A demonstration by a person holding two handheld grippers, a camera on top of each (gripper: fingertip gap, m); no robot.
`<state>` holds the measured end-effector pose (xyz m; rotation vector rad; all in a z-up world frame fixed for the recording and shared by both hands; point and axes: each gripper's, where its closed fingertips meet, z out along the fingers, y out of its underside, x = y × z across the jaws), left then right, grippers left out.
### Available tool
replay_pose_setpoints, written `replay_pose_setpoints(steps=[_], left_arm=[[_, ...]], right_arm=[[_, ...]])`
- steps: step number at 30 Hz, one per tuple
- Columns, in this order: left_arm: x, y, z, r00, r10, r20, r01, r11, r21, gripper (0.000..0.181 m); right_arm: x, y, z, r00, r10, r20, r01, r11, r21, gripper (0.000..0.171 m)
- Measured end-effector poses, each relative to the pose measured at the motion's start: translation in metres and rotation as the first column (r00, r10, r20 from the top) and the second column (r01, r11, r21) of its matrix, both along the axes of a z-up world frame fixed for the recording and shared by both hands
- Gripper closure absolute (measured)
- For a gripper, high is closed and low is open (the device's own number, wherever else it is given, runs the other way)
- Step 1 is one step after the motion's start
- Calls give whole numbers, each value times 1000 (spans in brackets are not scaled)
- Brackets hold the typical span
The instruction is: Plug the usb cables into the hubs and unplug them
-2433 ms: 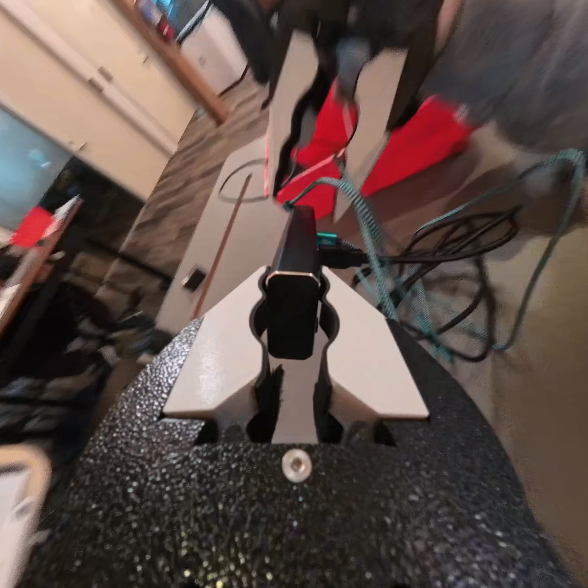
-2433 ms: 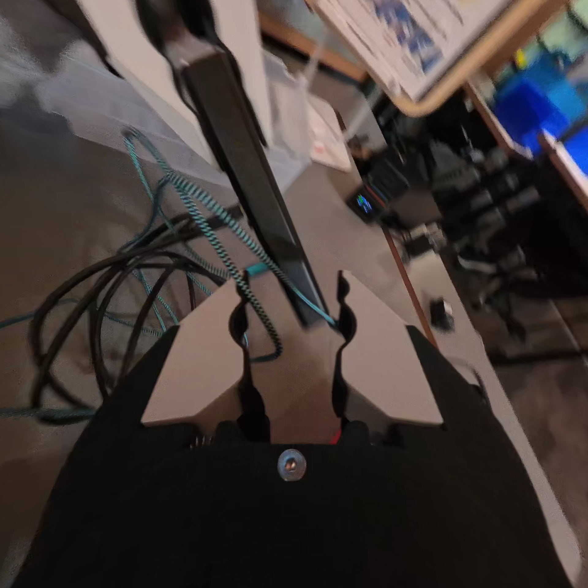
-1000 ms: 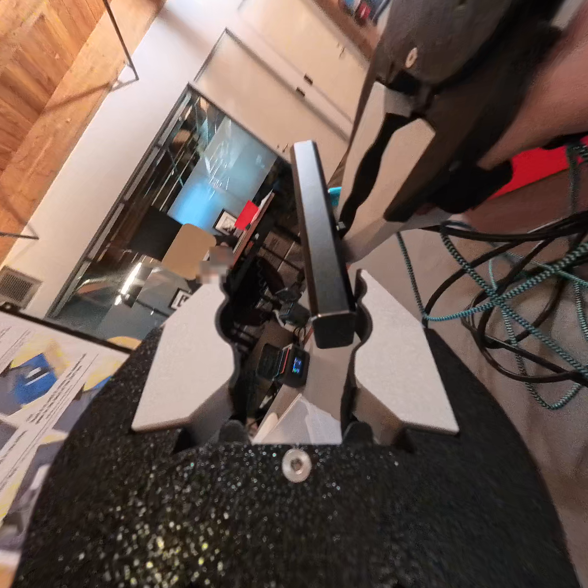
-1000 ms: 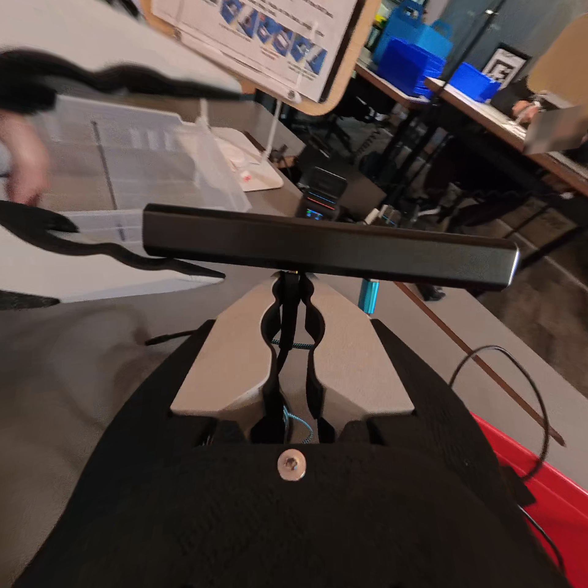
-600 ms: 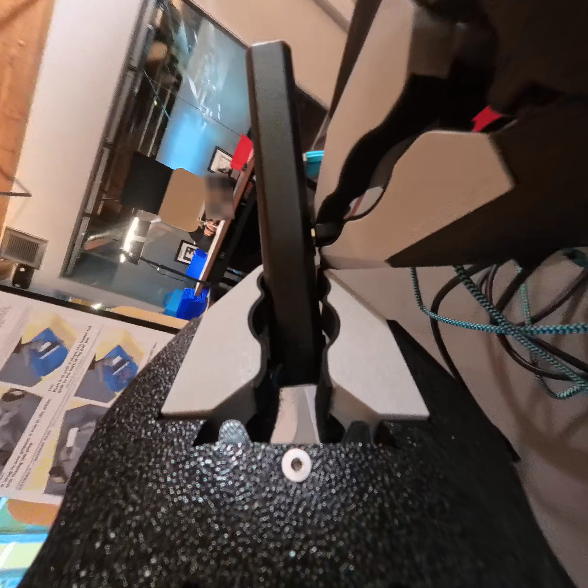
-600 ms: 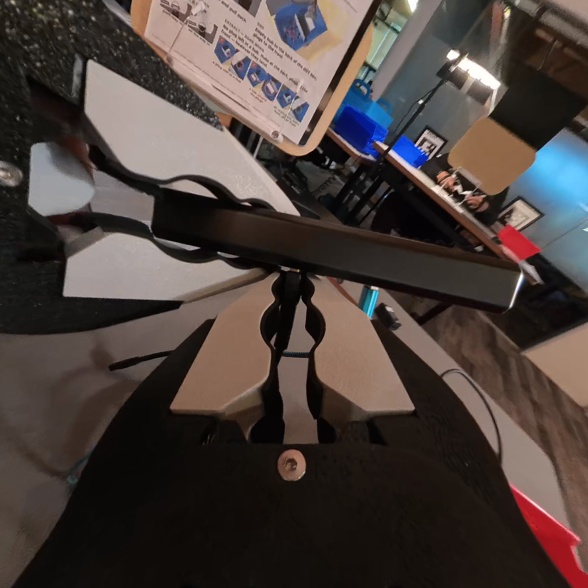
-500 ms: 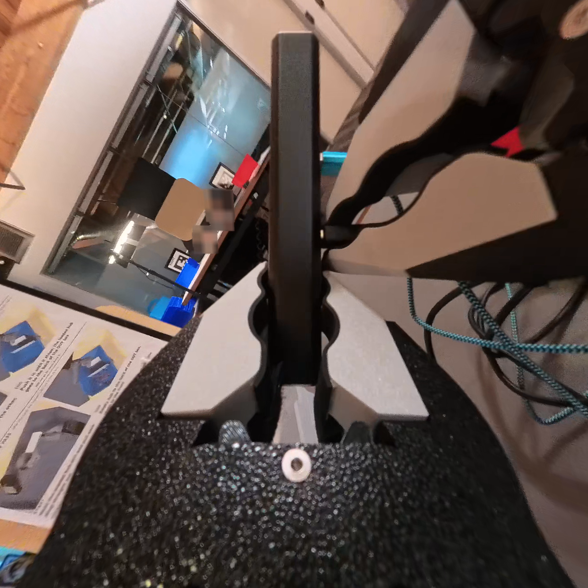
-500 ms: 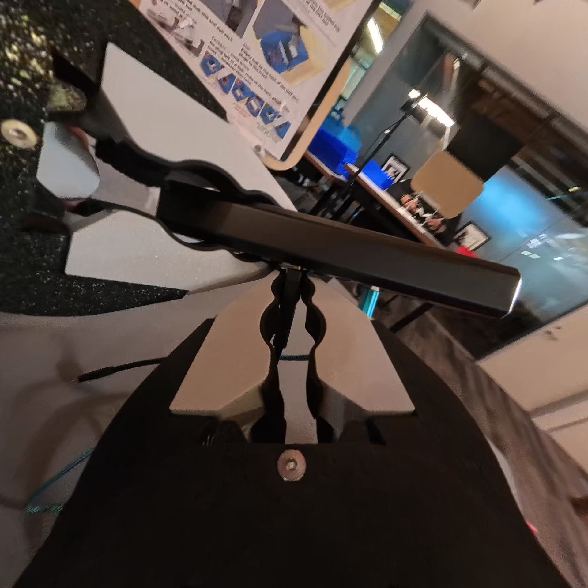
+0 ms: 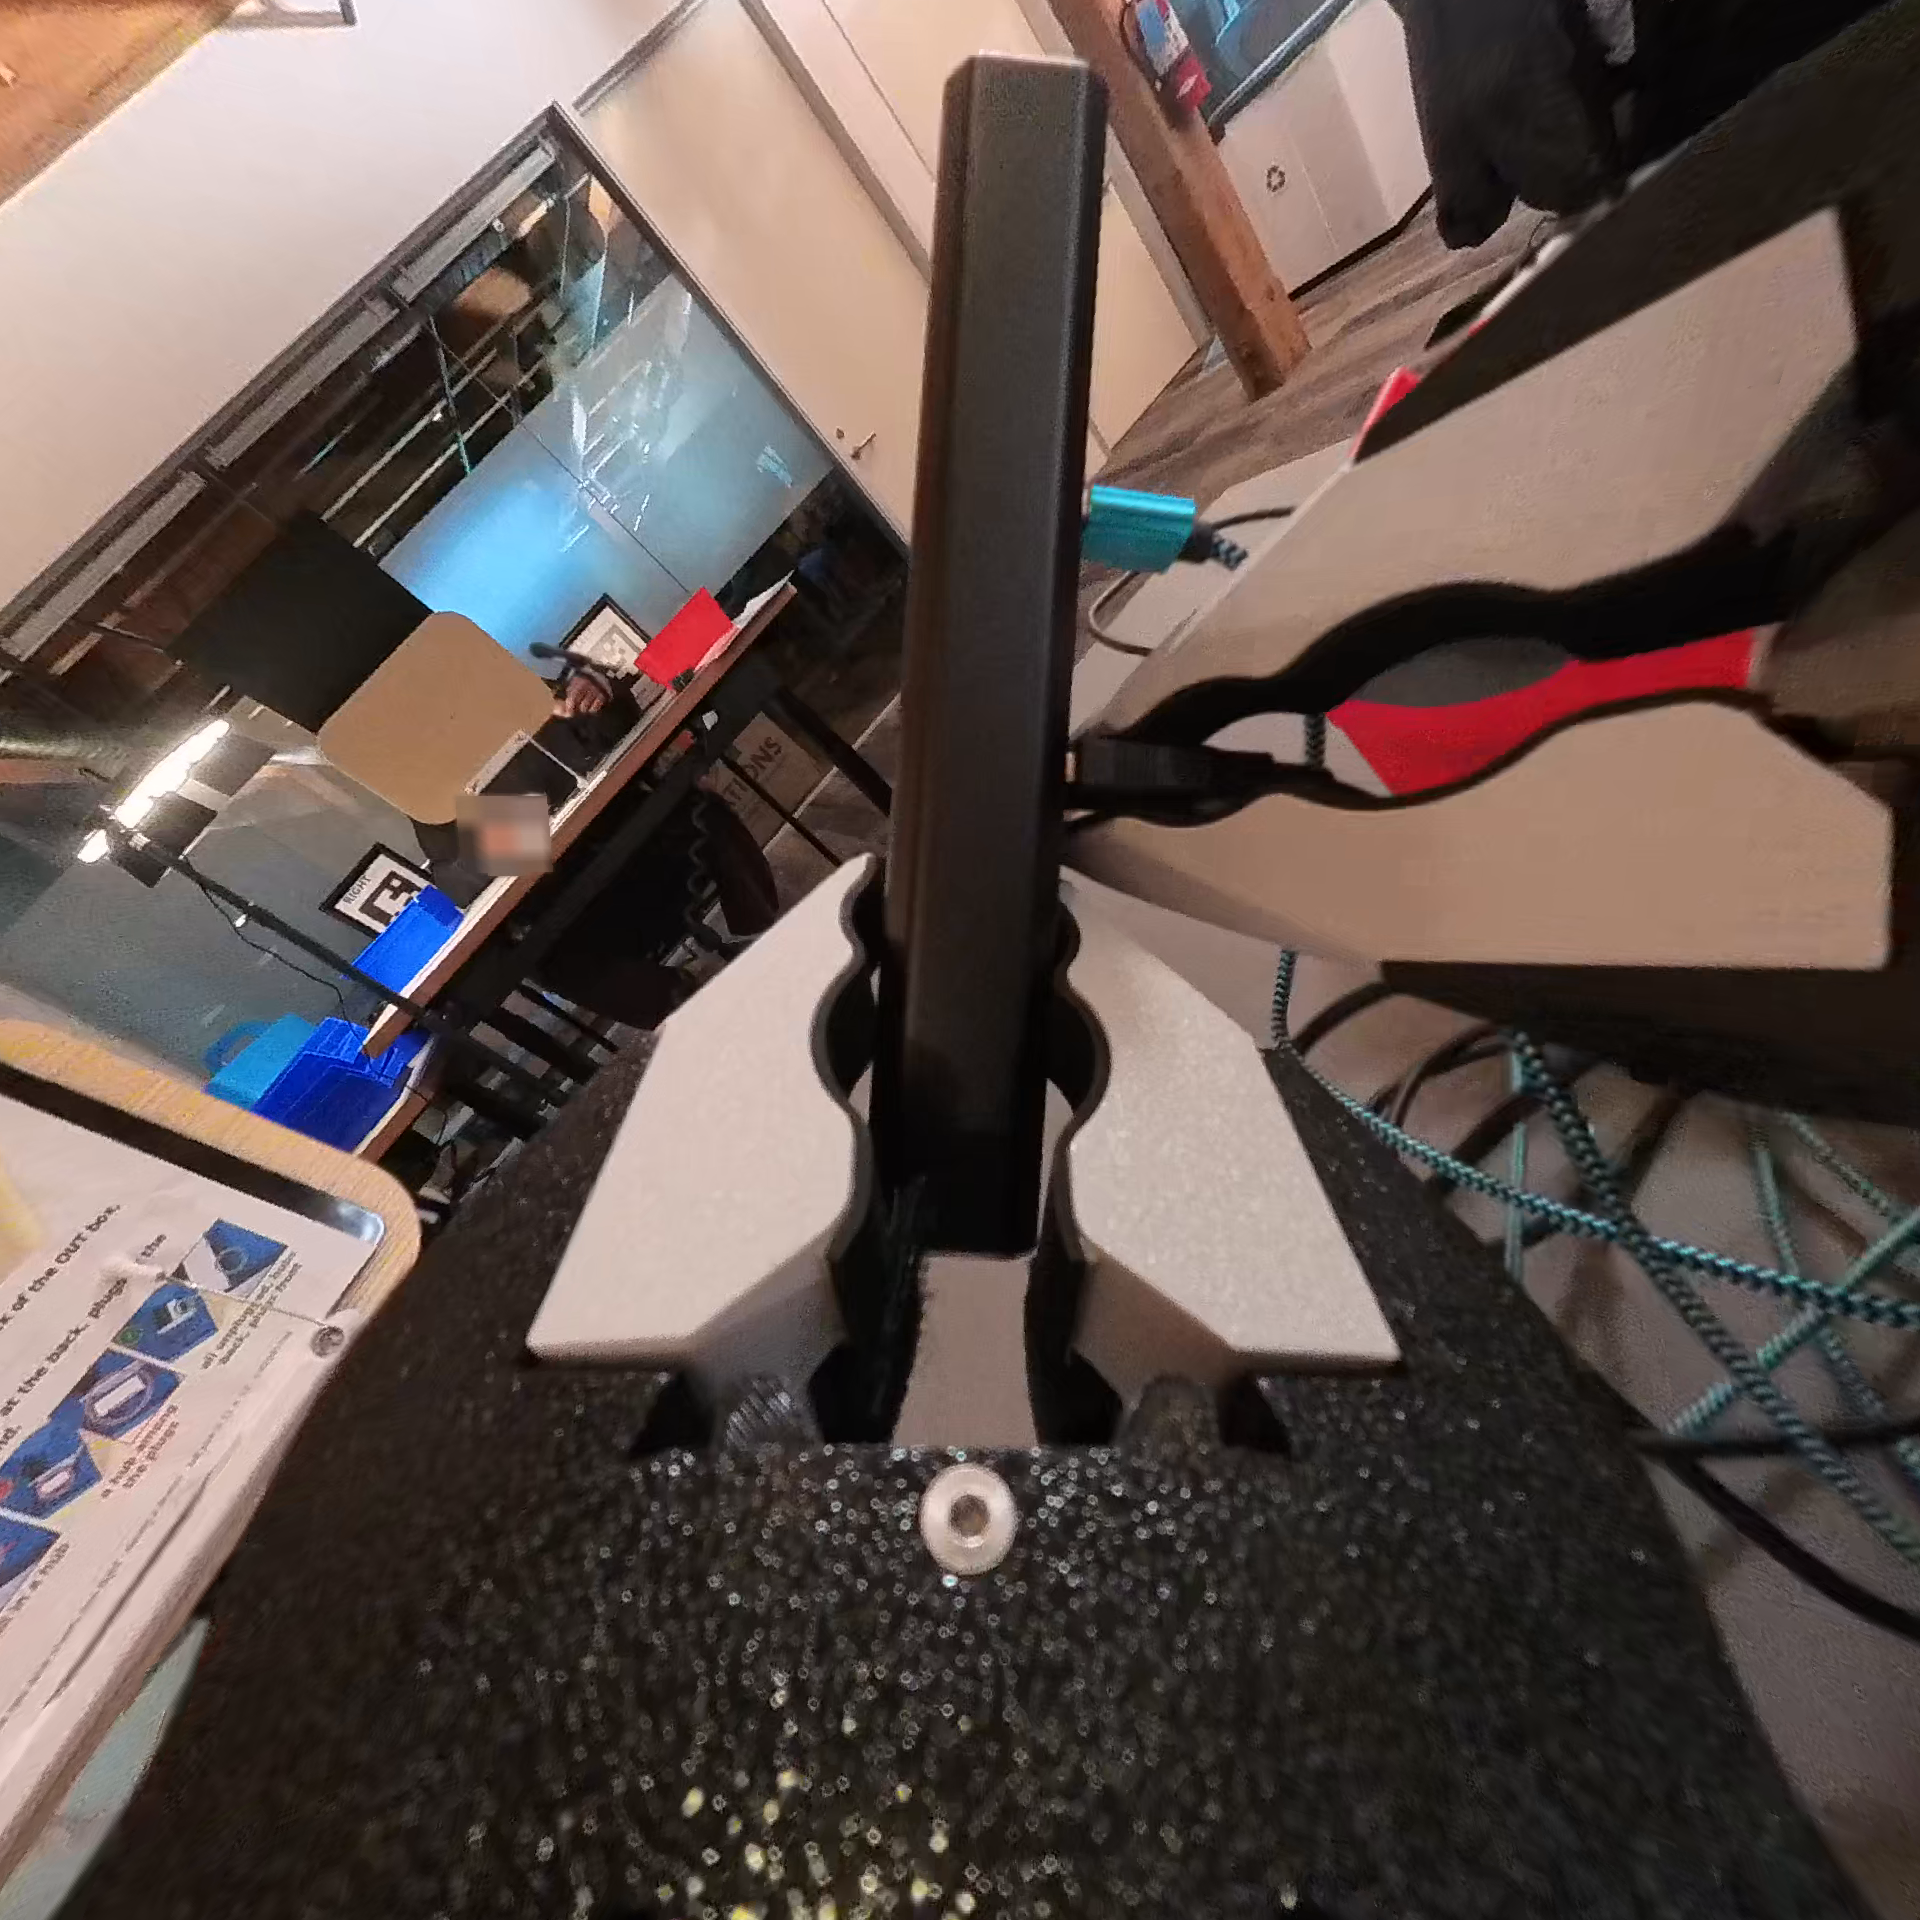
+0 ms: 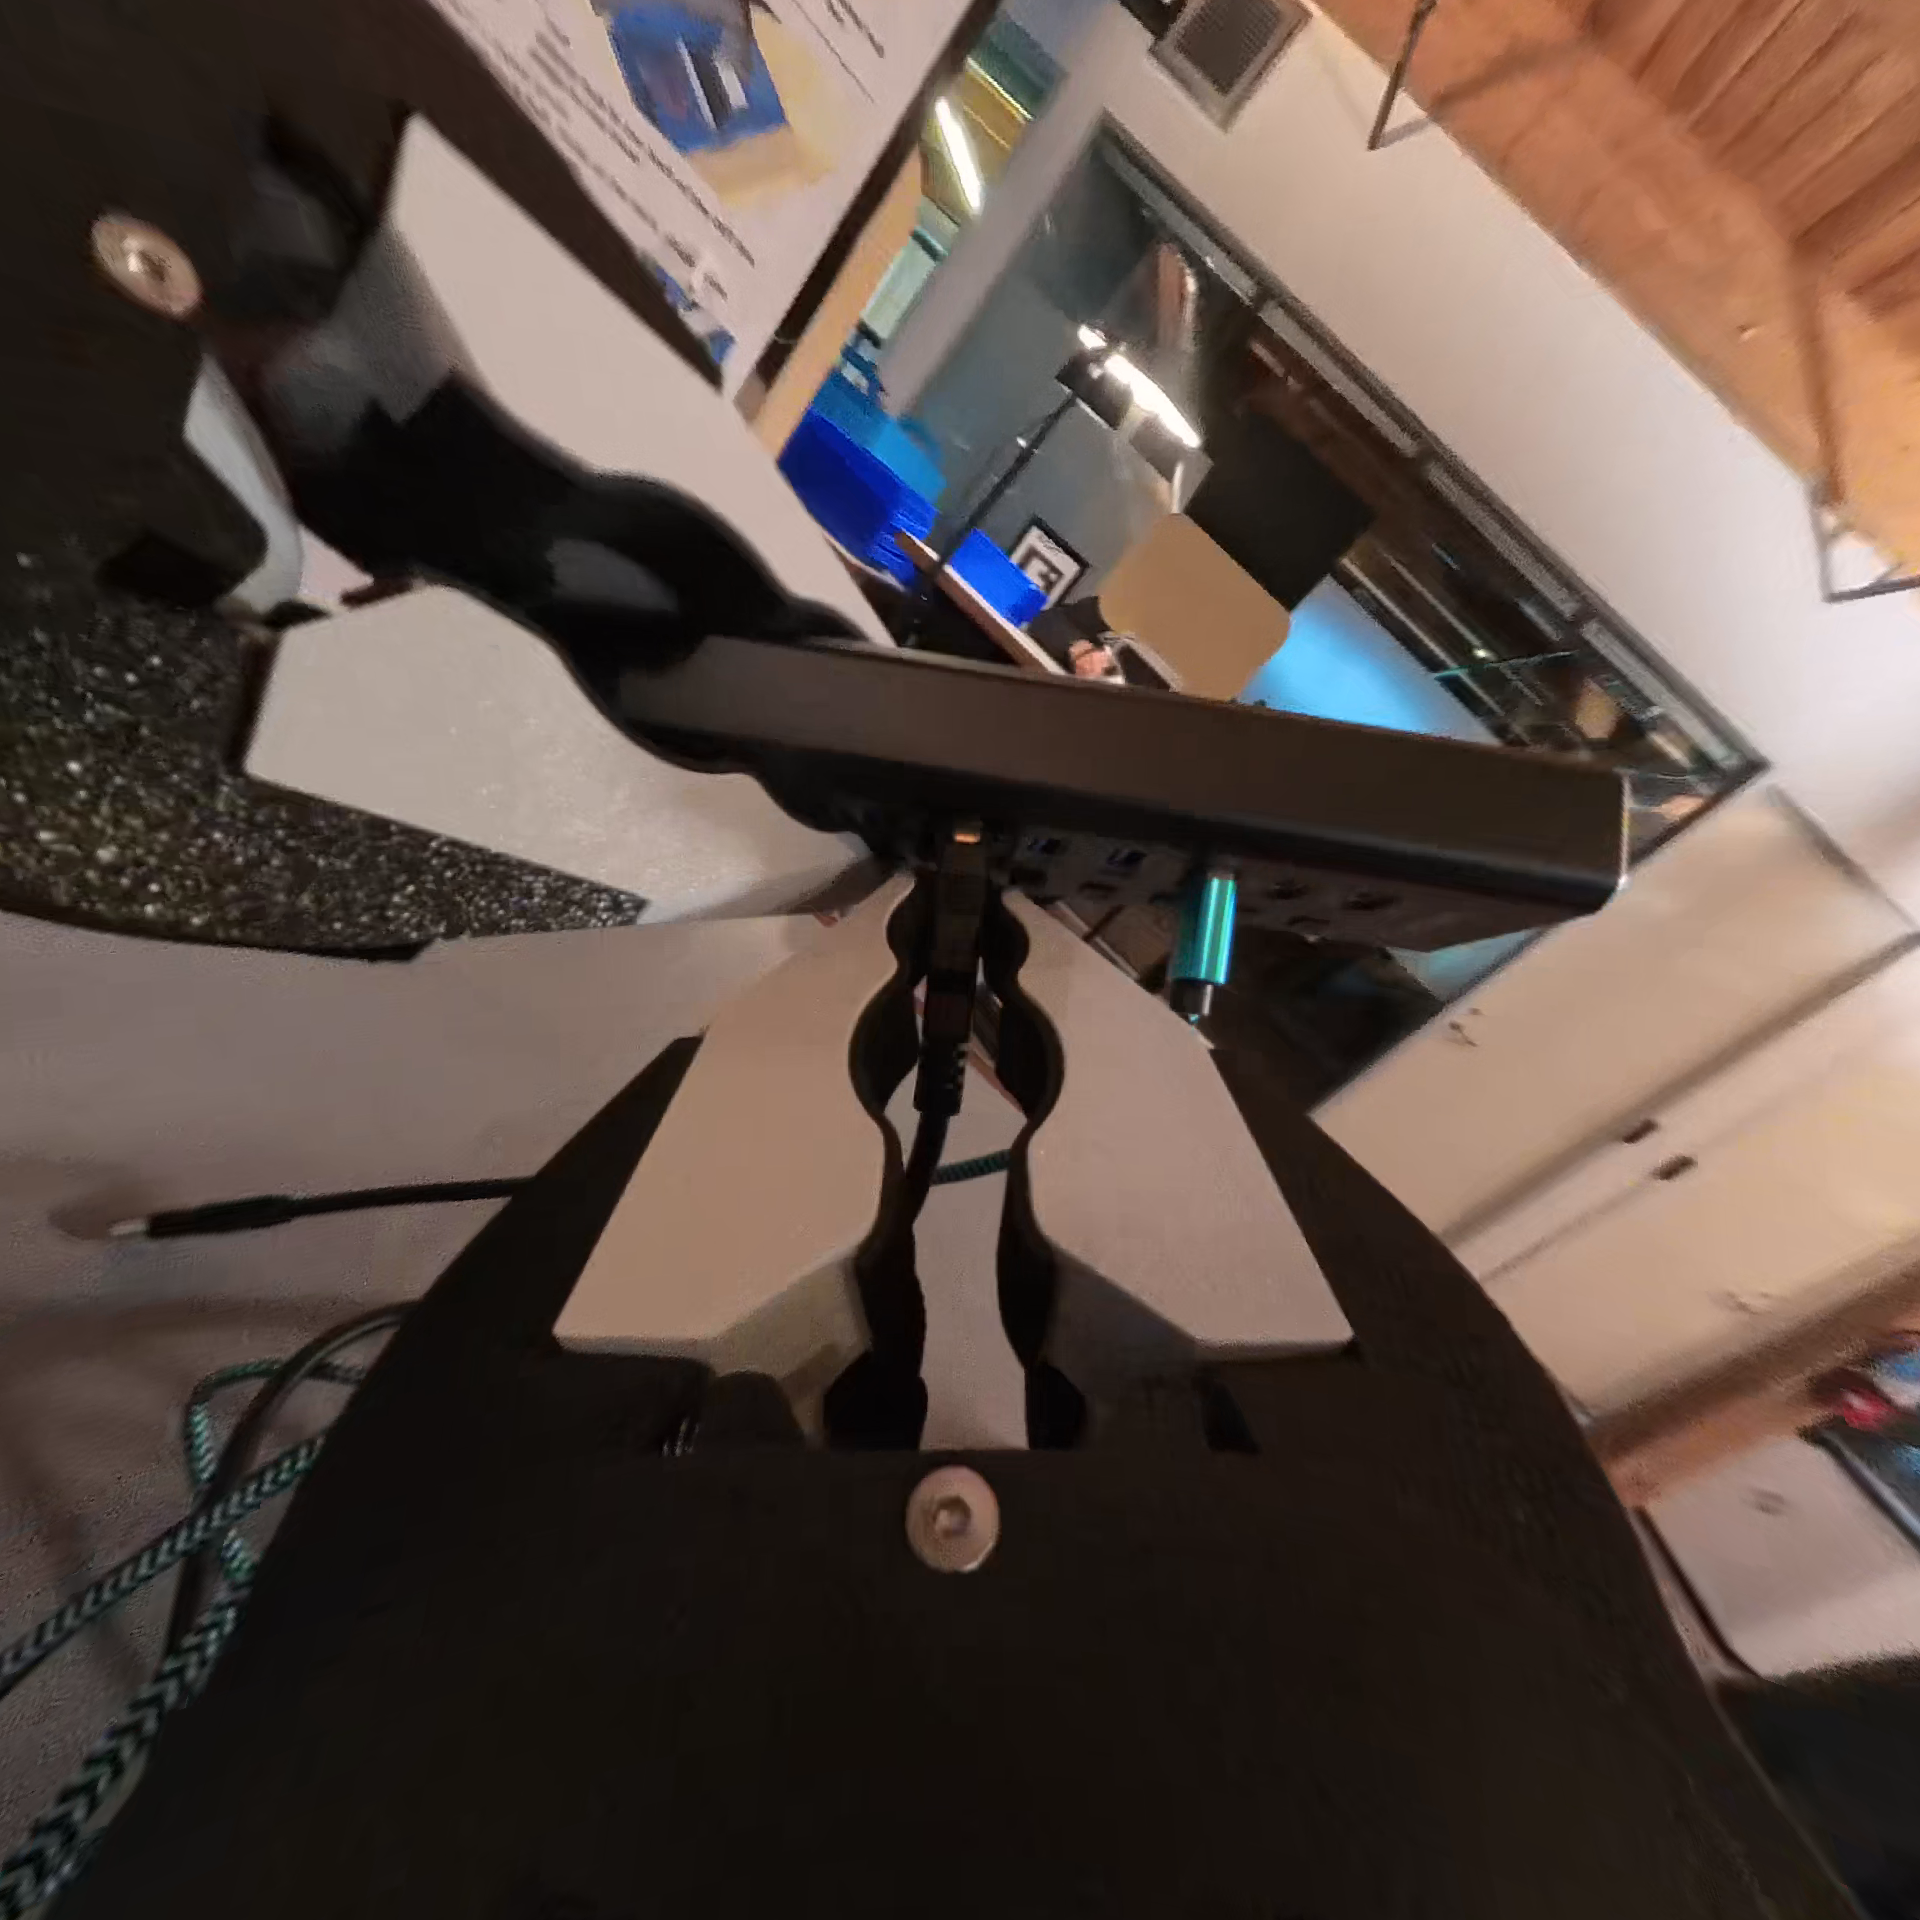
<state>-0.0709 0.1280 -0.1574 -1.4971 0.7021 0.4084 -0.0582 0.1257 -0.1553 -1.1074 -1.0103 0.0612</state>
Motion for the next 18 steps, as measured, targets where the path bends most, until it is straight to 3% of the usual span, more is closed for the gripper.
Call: replay_pose_setpoints(steps=[3, 6, 11, 13, 16, 18], left_arm=[[3, 2, -6, 1000, -24, 11, 24, 999, -30, 155], [4, 2, -9, 999, -29, 28, 31, 998, -58, 155], [2, 8, -13, 998, -20, 61, 25, 996, -90, 154], [2, 9, -17, 998, -24, 61, 30, 994, -102, 154], [1, 7, -21, 999, -26, 45, 31, 993, -117, 154], [-2, 8, -21, 1000, 0, 3, 0, 993, -115, 154]], right_arm=[[3, 1, -5, 1000, 10, -1, -10, 1000, -10, 165], [1, -1, -10, 979, 158, -129, -180, 966, -186, 165], [3, 6, -10, 999, -41, 21, 41, 999, -7, 165], [3, 7, -13, 999, -30, 26, 31, 999, -27, 164], [-2, 2, -19, 988, 131, -83, -147, 963, -225, 164], [-5, 4, -22, 992, 115, -59, -126, 964, -235, 164]])
